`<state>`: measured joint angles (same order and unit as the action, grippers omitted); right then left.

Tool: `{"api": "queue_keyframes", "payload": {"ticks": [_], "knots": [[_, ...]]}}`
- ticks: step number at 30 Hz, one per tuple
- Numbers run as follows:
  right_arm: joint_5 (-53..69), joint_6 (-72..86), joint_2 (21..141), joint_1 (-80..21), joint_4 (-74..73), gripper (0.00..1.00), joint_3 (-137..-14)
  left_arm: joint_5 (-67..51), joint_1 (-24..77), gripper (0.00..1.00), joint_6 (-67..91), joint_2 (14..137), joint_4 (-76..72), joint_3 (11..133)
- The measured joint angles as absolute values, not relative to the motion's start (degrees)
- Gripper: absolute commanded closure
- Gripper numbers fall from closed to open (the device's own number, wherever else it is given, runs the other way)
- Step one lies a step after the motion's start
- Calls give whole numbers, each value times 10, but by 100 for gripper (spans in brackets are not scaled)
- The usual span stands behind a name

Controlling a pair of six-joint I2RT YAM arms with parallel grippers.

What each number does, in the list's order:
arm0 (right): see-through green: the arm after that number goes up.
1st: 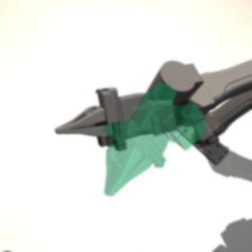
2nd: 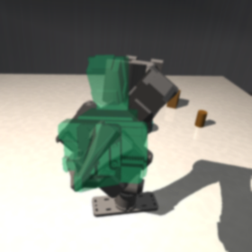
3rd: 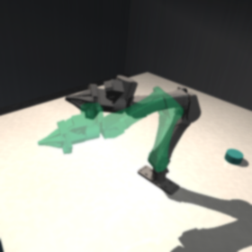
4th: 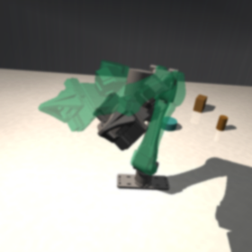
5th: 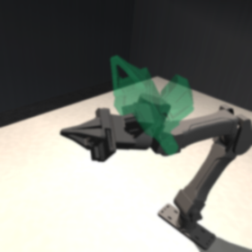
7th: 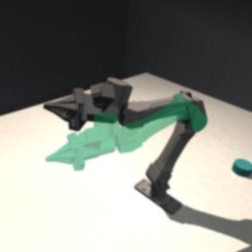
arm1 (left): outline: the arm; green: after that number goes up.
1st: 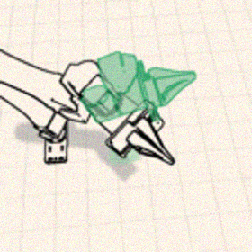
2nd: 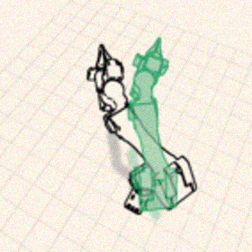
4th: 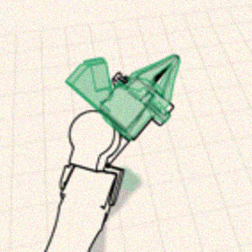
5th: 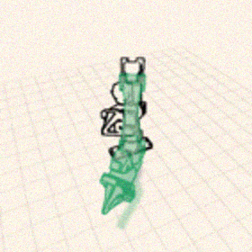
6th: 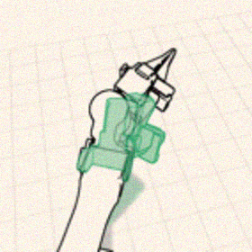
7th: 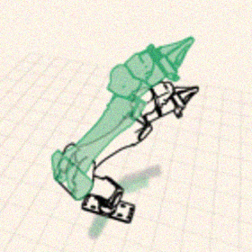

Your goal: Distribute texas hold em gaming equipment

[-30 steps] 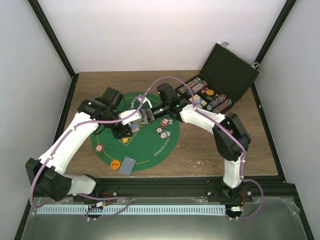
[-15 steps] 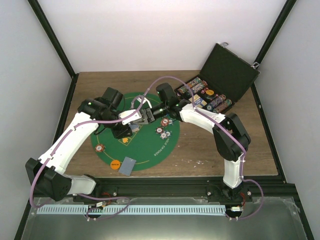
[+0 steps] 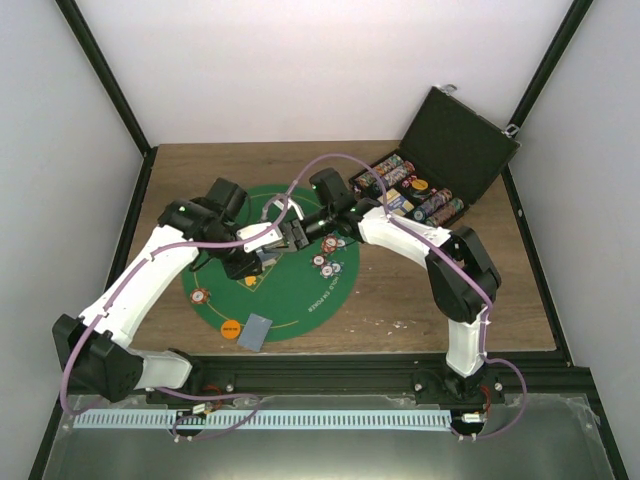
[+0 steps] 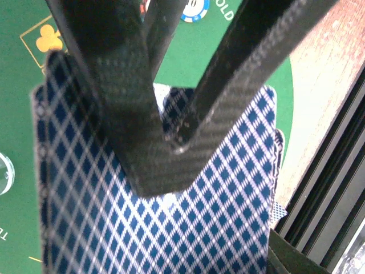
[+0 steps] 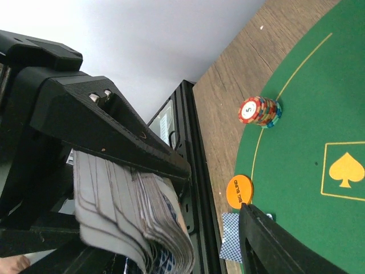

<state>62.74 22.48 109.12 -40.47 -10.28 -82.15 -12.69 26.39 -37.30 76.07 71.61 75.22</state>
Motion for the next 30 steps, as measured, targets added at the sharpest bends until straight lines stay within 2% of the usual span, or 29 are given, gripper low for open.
{"api": "queue_keyframes", "payload": {"ticks": [10, 20, 26, 30], "knots": [[607, 200, 1084, -403, -151, 70, -826, -116, 261, 56, -373, 759, 714, 733], [590, 186, 1079, -403, -191, 83, -848, -116, 254, 56, -373, 753, 709, 719], [580, 172, 1078, -402, -223, 99, -856, -114, 245, 57, -371, 750, 706, 710], [578, 165, 1073, -402, -234, 99, -857, -112, 235, 57, -366, 750, 701, 703]]}}
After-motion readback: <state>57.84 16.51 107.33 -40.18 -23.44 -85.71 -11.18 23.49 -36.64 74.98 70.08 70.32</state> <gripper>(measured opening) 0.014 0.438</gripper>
